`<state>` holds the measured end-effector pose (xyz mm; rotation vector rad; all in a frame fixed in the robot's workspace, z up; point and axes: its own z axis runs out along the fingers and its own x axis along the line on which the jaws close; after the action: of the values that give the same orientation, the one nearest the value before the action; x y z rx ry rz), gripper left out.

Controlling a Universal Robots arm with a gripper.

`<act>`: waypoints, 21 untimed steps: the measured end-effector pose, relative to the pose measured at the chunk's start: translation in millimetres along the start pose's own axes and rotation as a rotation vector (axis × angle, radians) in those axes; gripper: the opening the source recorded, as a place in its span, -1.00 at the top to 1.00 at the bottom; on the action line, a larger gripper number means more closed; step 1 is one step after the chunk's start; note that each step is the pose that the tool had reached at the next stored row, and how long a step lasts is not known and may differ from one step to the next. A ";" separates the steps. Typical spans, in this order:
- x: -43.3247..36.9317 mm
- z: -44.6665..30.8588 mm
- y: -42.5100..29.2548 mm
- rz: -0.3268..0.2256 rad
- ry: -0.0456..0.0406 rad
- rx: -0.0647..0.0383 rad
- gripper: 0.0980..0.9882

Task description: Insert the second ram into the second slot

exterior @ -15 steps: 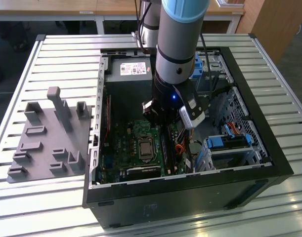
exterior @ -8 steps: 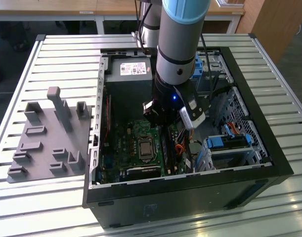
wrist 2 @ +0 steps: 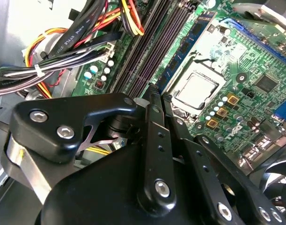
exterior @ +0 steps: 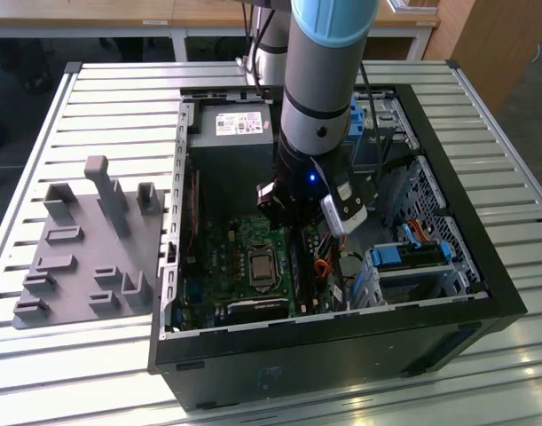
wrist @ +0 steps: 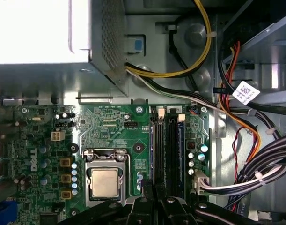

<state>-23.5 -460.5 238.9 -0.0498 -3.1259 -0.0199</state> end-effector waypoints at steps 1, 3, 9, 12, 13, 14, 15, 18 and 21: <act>-0.3 0.0 -0.4 0.002 0.0000 0.000 0.91; -0.7 0.2 -1.1 0.006 -0.0001 0.000 0.91; -2.3 3.0 -1.4 0.032 -0.0004 0.001 0.91; -2.5 7.2 -1.1 0.033 -0.0004 0.001 0.91; -2.6 8.6 -1.1 0.033 -0.0004 0.001 0.91; -2.8 9.5 -1.1 0.033 -0.0004 0.001 0.91; -2.9 10.2 -1.1 0.033 -0.0004 0.001 0.91; -3.3 11.2 -1.2 0.033 -0.0004 0.001 0.91; -3.6 11.6 -1.1 0.033 -0.0004 0.001 0.91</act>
<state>-20.1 -461.6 227.2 -0.1018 -3.1248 -0.0173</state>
